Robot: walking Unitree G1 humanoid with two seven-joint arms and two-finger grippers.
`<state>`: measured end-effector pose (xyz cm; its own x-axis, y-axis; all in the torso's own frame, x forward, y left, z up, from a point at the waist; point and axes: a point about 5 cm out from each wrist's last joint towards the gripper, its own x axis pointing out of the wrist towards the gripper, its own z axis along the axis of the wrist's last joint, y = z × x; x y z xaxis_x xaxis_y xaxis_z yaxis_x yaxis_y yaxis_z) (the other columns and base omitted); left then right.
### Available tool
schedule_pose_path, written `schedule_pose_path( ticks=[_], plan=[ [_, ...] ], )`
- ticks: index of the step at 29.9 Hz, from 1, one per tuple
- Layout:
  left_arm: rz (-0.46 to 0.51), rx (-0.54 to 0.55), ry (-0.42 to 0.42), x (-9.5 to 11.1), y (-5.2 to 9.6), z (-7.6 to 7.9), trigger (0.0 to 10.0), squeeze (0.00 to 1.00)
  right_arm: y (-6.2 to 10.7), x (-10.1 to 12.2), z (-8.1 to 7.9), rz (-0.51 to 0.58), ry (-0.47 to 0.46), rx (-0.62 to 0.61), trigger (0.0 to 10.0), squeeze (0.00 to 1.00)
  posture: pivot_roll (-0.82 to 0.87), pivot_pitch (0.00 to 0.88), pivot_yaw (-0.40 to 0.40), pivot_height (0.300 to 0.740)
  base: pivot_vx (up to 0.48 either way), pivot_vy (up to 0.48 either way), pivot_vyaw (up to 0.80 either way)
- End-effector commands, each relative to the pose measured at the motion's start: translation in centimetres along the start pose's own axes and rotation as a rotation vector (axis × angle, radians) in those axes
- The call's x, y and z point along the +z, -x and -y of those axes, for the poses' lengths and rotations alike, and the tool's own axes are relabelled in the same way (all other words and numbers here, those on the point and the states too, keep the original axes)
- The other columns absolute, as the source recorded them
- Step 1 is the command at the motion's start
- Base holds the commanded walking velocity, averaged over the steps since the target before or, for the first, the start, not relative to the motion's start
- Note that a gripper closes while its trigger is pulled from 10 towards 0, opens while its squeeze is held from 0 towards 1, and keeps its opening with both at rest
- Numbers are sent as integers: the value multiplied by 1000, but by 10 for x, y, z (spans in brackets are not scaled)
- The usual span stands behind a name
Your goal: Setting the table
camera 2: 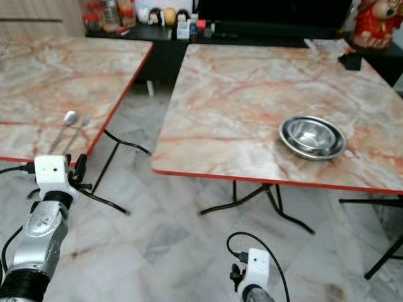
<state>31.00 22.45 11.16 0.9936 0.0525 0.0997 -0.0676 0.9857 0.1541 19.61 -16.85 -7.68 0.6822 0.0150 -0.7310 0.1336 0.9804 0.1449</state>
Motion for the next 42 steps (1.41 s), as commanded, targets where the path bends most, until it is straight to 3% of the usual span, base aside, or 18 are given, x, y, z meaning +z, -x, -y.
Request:
schedule_pose_path(
  ticks=[1,5,10,17,20,21,24,35,42],
  plan=[
    [-30,-55,-19,-8,1,8,10000,0,1,0,5,-1,-5,-19,10000,0,45,122,-3,740,0,386,0],
    [-135,-145,-71,-31,6,20,10000,0,0,2,6,4,-6,-21,10000,0,35,124,-5,740,0,384,0],
    [-205,-213,-103,-46,10,31,10000,0,0,2,7,5,-4,-24,10000,0,35,127,-8,740,0,379,0],
    [-383,-270,-114,-81,25,46,10000,0,0,4,7,6,-1,-23,10000,0,34,129,-11,740,0,371,0],
    [-394,-276,-110,-83,25,47,10000,0,0,4,7,7,-1,-23,10000,0,34,129,-11,740,0,352,0],
    [-482,-281,-126,-97,34,49,10000,0,0,5,7,11,-4,-23,10000,0,23,127,-12,740,0,334,0],
    [-580,-244,-125,-110,43,47,10000,0,-1,6,8,14,-4,-25,10000,0,21,125,-12,740,0,331,0],
    [-698,-240,-232,-125,56,35,10000,0,0,6,8,11,-4,-28,10000,0,16,118,-7,740,0,350,0],
    [-776,-266,-244,-137,72,36,10000,0,-1,6,7,12,-8,-29,10000,0,12,115,-4,740,0,433,0]
  ],
)
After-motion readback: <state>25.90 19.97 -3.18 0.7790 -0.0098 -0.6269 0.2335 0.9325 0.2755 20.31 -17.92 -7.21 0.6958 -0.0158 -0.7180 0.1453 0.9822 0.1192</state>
